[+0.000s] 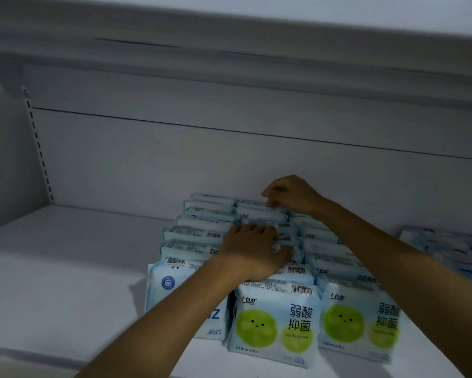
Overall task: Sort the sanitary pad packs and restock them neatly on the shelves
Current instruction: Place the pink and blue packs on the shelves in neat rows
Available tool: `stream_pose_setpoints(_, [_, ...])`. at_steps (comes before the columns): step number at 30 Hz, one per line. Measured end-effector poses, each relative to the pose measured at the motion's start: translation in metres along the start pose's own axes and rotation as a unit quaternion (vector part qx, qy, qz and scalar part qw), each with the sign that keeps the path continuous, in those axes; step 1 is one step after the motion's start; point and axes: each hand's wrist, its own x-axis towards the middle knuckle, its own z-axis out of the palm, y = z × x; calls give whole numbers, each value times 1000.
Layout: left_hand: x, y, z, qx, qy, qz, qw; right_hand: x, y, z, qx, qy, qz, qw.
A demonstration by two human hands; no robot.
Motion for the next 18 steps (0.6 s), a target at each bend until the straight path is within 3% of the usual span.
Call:
stream_pose_setpoints(2, [-1, 1, -1, -2, 2, -1, 1000, 8, 3, 0, -137, 38, -40, 989])
stream_pose_setpoints(5, [-3, 2, -2, -5, 4, -2, 1000, 10, 16, 19, -271, -61, -11, 961])
stream_pose_setpoints(6, [-3, 1, -2, -5, 7, -2, 1000, 10, 21, 26, -290, -53, -13, 956])
stream_pose_setpoints(9, [-5, 2, -3, -7, 6, 0, 1000, 11, 24, 31, -312, 95, -55, 944])
stream_pose_setpoints(11, [-4, 2, -2, -12, 4, -2, 1000, 9, 19, 17, -192, 198, -47, 960])
stream_pose_setpoints(13, [-3, 2, -2, -18, 5, -4, 1000, 3, 8, -6, -25, 242, -16, 970])
stream_pose_setpoints(18, [-1, 1, -2, -38, 5, -15, 999, -20, -9, -37, 223, 201, 41, 953])
